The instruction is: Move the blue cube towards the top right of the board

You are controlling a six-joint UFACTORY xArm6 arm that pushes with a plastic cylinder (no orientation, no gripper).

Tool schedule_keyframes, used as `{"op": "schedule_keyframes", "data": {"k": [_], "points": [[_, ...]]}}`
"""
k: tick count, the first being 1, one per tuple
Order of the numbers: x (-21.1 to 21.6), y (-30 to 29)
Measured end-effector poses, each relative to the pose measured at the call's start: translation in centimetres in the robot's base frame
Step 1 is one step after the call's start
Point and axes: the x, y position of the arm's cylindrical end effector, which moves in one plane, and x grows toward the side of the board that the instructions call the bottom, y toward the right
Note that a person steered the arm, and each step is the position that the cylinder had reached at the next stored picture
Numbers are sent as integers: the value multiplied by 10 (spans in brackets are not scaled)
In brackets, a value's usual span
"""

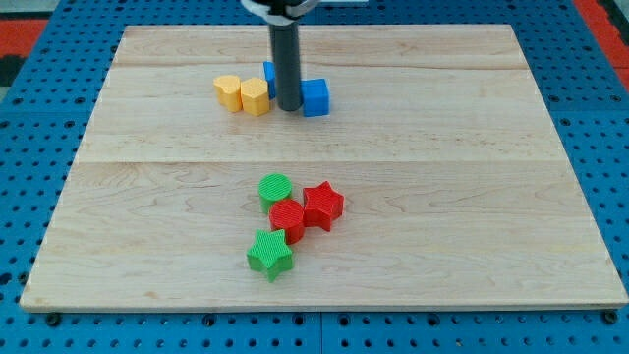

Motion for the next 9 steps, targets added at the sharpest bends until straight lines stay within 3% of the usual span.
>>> {"op": "schedule_keyframes", "data": {"k": [1, 3, 4, 6, 9], "points": [[0, 41], [-45, 97], [-25, 116], [-56, 176], [-86, 166]]}}
